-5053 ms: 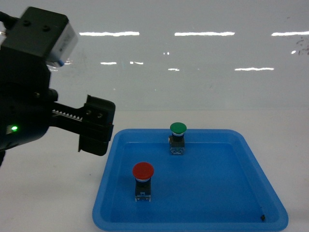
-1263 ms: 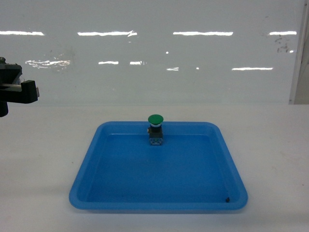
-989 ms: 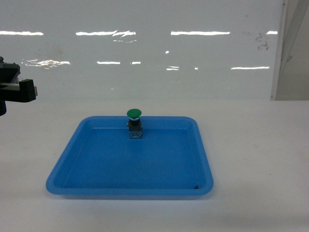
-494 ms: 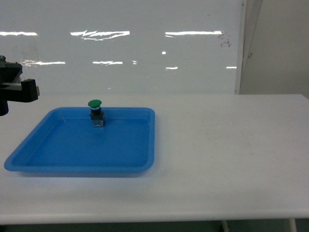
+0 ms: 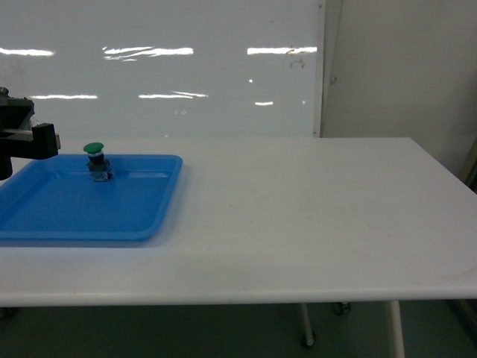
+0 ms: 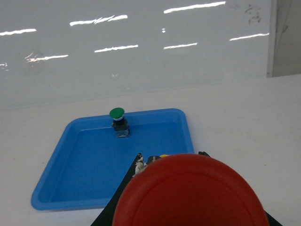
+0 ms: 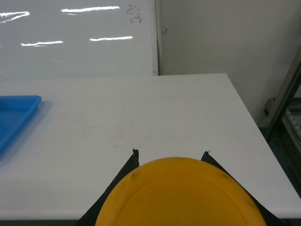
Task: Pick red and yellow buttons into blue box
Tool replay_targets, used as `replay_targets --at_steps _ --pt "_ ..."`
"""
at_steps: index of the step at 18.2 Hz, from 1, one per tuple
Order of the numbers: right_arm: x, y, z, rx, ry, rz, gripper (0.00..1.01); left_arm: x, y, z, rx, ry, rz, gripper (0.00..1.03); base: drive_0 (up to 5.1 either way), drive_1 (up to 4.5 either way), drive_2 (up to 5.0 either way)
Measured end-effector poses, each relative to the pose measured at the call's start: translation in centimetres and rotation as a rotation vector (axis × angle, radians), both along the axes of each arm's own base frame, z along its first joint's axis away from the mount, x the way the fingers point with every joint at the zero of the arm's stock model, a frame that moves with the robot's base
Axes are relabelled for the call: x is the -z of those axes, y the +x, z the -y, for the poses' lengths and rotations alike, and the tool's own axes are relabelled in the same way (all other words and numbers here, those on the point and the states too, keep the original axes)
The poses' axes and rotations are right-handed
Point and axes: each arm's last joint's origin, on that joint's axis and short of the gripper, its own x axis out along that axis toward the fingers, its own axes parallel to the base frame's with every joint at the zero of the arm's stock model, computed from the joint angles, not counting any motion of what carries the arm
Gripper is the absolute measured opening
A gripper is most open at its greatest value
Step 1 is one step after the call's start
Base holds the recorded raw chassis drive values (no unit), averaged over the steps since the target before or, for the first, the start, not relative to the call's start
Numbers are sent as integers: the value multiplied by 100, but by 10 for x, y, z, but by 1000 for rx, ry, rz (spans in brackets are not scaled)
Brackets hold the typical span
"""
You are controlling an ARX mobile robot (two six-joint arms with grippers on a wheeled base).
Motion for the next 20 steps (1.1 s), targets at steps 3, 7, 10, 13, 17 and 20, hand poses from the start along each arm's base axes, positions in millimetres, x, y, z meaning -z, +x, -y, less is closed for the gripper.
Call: replay_targets --at_steps 3,7,10,13,17,20 --pt "0 0 0 0 0 0 34 0 0 0 2 0 -1 25 0 0 0" --pt "0 0 0 -1 0 1 34 0 0 0 2 0 -1 25 0 0 0" --pt "0 0 0 0 0 0 34 0 0 0 2 0 0 25 0 0 0" --pt "0 0 0 0 0 -3 34 0 0 0 2 0 -2 25 0 0 0" --pt "0 0 0 0 0 -1 34 0 0 0 2 0 -3 25 0 0 0" --pt "0 0 0 0 0 0 34 0 0 0 2 0 -2 25 499 -246 -246"
